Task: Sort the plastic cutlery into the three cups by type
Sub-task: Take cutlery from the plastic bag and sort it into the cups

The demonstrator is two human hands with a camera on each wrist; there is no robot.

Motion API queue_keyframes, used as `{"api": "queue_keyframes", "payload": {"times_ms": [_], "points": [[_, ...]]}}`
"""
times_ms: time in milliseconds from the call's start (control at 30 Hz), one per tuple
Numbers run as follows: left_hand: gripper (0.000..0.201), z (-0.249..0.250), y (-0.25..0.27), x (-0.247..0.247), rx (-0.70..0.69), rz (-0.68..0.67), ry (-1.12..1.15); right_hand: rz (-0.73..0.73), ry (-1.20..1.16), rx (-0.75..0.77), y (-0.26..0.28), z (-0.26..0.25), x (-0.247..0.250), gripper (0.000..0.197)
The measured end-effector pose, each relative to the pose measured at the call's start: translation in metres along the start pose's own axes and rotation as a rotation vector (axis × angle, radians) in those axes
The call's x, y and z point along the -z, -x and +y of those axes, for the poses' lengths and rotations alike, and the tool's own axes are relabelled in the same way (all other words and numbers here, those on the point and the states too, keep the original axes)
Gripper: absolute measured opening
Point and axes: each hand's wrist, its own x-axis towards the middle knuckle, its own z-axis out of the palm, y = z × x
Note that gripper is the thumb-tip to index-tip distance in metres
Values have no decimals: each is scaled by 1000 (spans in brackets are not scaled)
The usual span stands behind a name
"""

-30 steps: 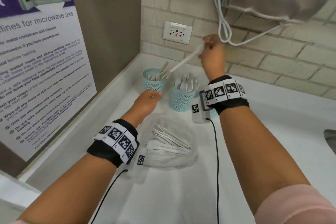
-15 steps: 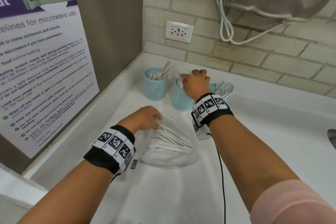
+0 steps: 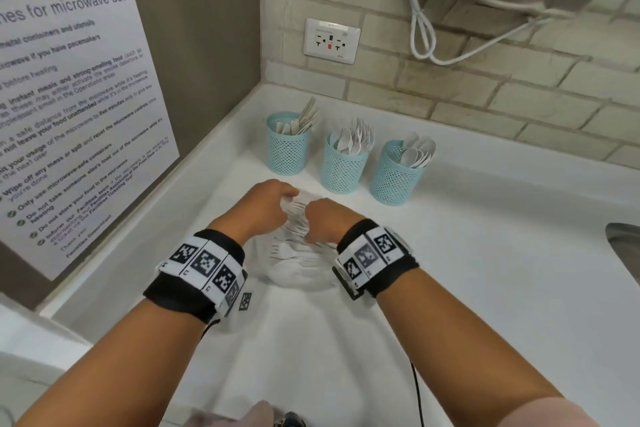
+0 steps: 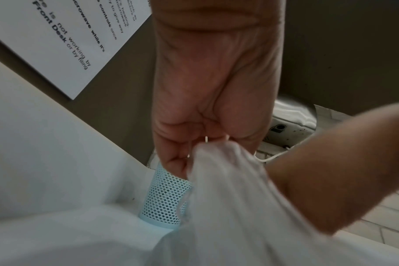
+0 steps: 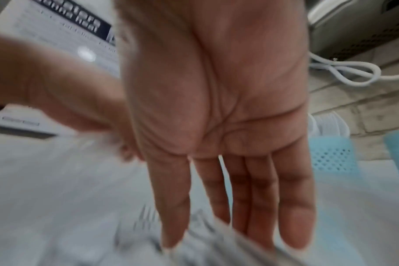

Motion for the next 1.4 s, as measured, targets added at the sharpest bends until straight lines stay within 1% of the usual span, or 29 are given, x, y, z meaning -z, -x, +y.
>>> {"api": "queue_keyframes", "payload": {"times_ms": [67, 100, 167, 267, 400, 533, 567, 633, 667, 733, 767, 867, 933, 1033, 1100, 1167, 1200, 1267, 1300, 1400], "points": [[57, -1, 1, 0, -1, 19, 24, 60, -24, -39, -4, 2, -17, 52], [57, -2, 0, 0, 2, 29, 40, 84, -33, -60, -6, 3, -24, 60], [57, -2, 0, 0, 15, 48, 79, 113, -25, -94, -10, 4, -32, 65], [57, -2, -1, -1, 19, 71, 106, 140, -18, -106, -12, 8, -34, 63], [55, -2, -2, 0, -1, 89, 110, 159, -50, -41, -13, 15, -32, 53], [52, -1, -3, 2, -11, 95, 100, 181, -150, -20, -11, 20, -24, 28], [52, 0, -3, 2, -14, 94, 105, 187, -150, -20, -10, 21, -21, 28], [52, 1, -3, 3, -22, 92, 112, 182, -136, -11, -10, 23, -18, 40], [52, 1, -3, 3, -27, 92, 114, 178, -148, -2, -9, 23, -17, 38], [51, 1, -2, 3, -27, 89, 119, 160, -172, 29, -6, 24, -15, 24], [51, 1, -2, 3, -24, 86, 122, 143, -179, 57, -4, 23, -14, 20], [50, 0, 0, 4, -25, 78, 127, 68, -211, 143, 2, 21, -12, 22], [49, 0, 0, 5, -27, 78, 124, 15, -241, 181, 5, 19, -11, 21], [47, 0, 1, 5, -28, 79, 121, -66, -315, 190, 8, 19, -15, 31], [47, 1, 1, 5, -35, 78, 119, -63, -288, 187, 10, 18, -19, 40], [46, 2, 2, 4, -40, 74, 116, -36, -198, 199, 9, 16, -23, 43], [46, 2, 3, 4, -41, 71, 115, -29, -169, 206, 9, 15, -24, 40], [46, 2, 3, 5, -44, 66, 110, -15, -177, 199, 7, 16, -24, 26], [47, 1, 3, 6, -46, 63, 109, -6, -198, 191, 7, 18, -23, 26], [47, 0, 4, 7, -42, 61, 122, 15, -263, 175, 8, 23, -19, 33]]}}
